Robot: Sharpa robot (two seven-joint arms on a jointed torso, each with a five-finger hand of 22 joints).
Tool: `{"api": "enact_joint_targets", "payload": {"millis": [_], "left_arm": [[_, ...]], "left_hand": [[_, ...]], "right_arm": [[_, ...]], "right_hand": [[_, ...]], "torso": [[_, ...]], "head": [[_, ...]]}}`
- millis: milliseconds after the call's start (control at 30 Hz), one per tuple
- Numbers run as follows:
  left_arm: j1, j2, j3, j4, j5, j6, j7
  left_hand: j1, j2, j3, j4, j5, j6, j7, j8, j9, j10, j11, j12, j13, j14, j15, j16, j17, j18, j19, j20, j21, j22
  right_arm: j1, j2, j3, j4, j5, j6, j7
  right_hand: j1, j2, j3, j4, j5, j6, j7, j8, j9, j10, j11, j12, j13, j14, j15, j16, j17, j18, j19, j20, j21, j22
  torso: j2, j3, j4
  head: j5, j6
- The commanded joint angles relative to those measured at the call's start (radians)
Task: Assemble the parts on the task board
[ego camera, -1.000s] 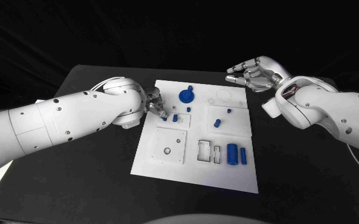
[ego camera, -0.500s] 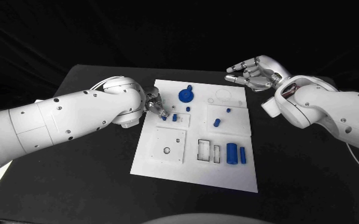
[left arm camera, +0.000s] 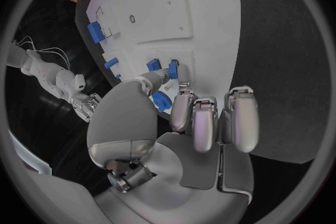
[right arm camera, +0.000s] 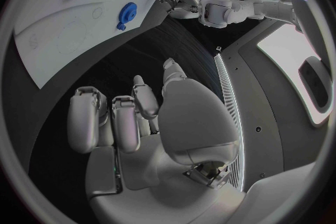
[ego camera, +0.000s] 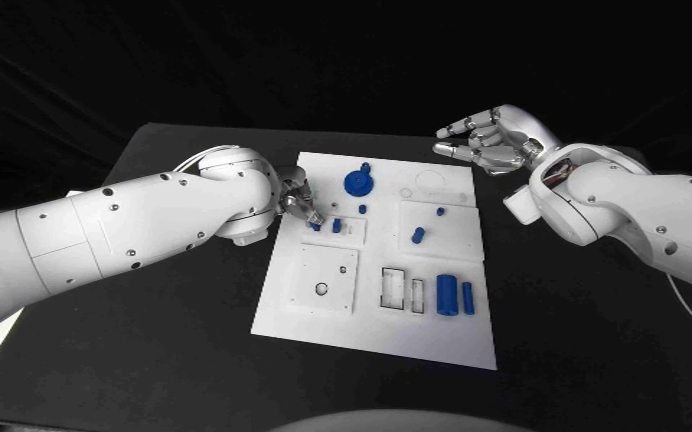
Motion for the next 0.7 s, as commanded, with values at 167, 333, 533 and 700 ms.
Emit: {"api": "enact_joint_targets", "payload": {"millis": [167,333,533,700], "left_arm": [[-0.006,0.003,-0.005,0.006,-0.02,0.047,-0.002],[-0.006,0.002,-0.005,0.008,-0.03,0.049,-0.003],[-0.006,0.002,-0.005,0.009,-0.036,0.044,-0.004],[-0.006,0.003,-0.005,0.009,-0.037,0.043,-0.004]], "left_hand": [[0.071,0.004,0.033,-0.059,0.068,0.004,0.003,-0.002,0.0,0.012,0.002,0.004,0.007,0.105,-0.002,0.003,0.263,-0.021,0.049,-0.008,0.005,0.123],[0.076,0.005,0.036,-0.065,0.071,0.004,0.005,-0.001,0.0,0.013,0.003,0.005,0.009,0.105,-0.001,0.003,0.263,-0.022,0.05,-0.007,0.006,0.125],[0.078,0.005,0.037,-0.067,0.072,0.005,0.005,-0.001,0.0,0.015,0.003,0.007,0.011,0.105,0.0,0.003,0.263,-0.022,0.051,-0.007,0.007,0.126],[0.068,0.003,0.032,-0.062,0.071,0.007,0.006,0.001,0.0,0.017,0.005,0.009,0.013,0.105,0.001,0.003,0.263,-0.022,0.051,-0.006,0.007,0.126]], "right_arm": [[-0.001,0.002,0.0,-0.001,-0.001,0.007,0.009],[-0.001,0.003,0.0,-0.001,-0.001,0.007,0.01],[-0.001,0.004,0.0,-0.002,-0.001,0.007,0.011],[-0.001,0.004,0.0,-0.002,-0.001,0.007,0.011]], "right_hand": [[0.0,0.009,-0.007,0.002,0.003,0.005,-0.004,0.004,0.001,-0.006,-0.002,-0.005,-0.001,0.072,-0.004,-0.006,0.132,0.013,-0.002,-0.004,-0.005,-0.001],[-0.001,0.01,-0.008,0.002,0.003,0.005,-0.004,0.004,0.001,-0.006,-0.002,-0.006,-0.002,0.072,-0.004,-0.006,0.132,0.013,-0.002,-0.004,-0.005,-0.001],[-0.002,0.012,-0.008,0.003,0.004,0.005,-0.004,0.004,0.001,-0.006,-0.002,-0.006,-0.002,0.072,-0.004,-0.006,0.132,0.013,-0.002,-0.004,-0.006,-0.002],[-0.002,0.012,-0.008,0.003,0.004,0.005,-0.004,0.004,0.001,-0.006,-0.002,-0.006,-0.002,0.072,-0.004,-0.006,0.132,0.013,-0.002,-0.004,-0.006,-0.002]], "torso": [[0.0,-0.0007,-0.0002],[0.0,-0.0003,0.0007],[0.0,-0.0005,0.0006],[0.0,0.0004,-0.0003]], "head": [[0.001,-0.001],[0.002,-0.002],[0.002,-0.001],[0.004,-0.001]]}}
